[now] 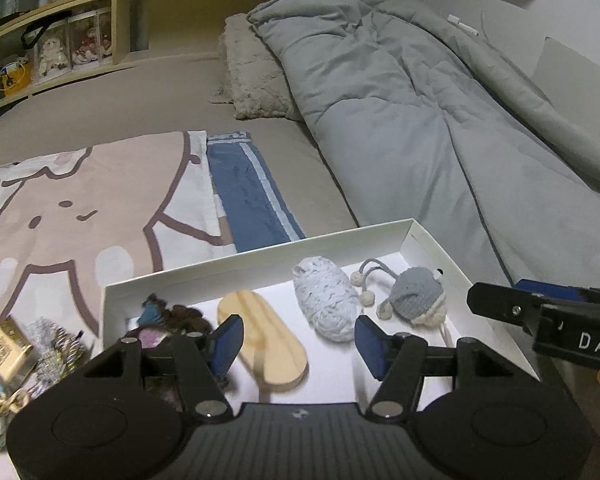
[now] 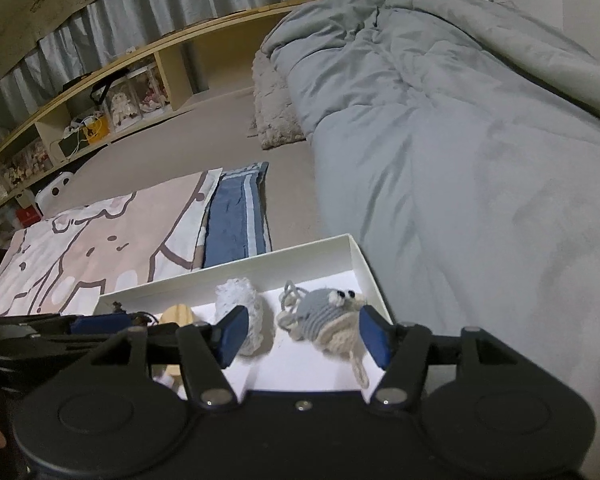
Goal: Organize objects
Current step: 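Withdraw both open tools from the white box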
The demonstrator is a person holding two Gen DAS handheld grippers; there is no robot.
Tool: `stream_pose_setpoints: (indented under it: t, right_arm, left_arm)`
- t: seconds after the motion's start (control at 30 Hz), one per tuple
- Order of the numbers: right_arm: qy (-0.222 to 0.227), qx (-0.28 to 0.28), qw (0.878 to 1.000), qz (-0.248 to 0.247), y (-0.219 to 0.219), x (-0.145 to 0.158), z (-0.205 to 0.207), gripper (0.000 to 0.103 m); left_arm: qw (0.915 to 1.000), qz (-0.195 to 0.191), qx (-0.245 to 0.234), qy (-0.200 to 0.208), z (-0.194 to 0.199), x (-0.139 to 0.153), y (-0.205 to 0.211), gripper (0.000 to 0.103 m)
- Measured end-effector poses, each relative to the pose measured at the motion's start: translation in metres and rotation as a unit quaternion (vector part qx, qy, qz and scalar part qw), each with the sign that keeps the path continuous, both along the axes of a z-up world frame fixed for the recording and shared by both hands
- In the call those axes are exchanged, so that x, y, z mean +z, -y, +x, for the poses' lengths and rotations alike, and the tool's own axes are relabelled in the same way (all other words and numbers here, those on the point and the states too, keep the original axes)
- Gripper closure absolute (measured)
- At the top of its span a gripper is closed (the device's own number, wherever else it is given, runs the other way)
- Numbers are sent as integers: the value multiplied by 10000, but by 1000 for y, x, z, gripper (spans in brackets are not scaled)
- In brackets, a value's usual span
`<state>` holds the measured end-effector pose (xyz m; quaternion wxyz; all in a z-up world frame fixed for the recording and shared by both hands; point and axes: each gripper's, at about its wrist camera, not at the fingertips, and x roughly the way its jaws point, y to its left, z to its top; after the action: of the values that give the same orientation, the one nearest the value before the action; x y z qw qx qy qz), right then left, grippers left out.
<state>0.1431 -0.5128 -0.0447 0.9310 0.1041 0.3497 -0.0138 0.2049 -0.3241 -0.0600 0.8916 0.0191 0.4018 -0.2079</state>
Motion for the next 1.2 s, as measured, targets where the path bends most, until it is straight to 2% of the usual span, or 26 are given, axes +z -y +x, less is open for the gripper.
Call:
stream_pose_setpoints:
  t: [0.23,0.33,0.6,0.77,0.97,1.2]
  right_arm:
    - [97,-31,9999,-18,-13,15,-24,41]
    - [155,-42,9998,-84,-19,23,-35,40]
    - [261,-26,9994,-234,-35,37,-68,35]
    - [325,-42,9990,-291,-44,44,-87,26]
    - [473,-136,9978,-435,-52,54,-110,12]
    - [504,-265,9963,-650,-59,58,-130,2]
  left_arm:
    - [10000,19,-21,84,-20,16,-20,41]
    - [9999,30,-36,110,-29,23,-29,37]
    - [9996,-14,-82,278,-56,45,-52,12]
    - [9991,-49,-131,400,-74,55,-66,1]
    - [9988,-61,-125,466,-90,62,-79,0]
    - [9976,-71,-206,664,-110,69,-93,0]
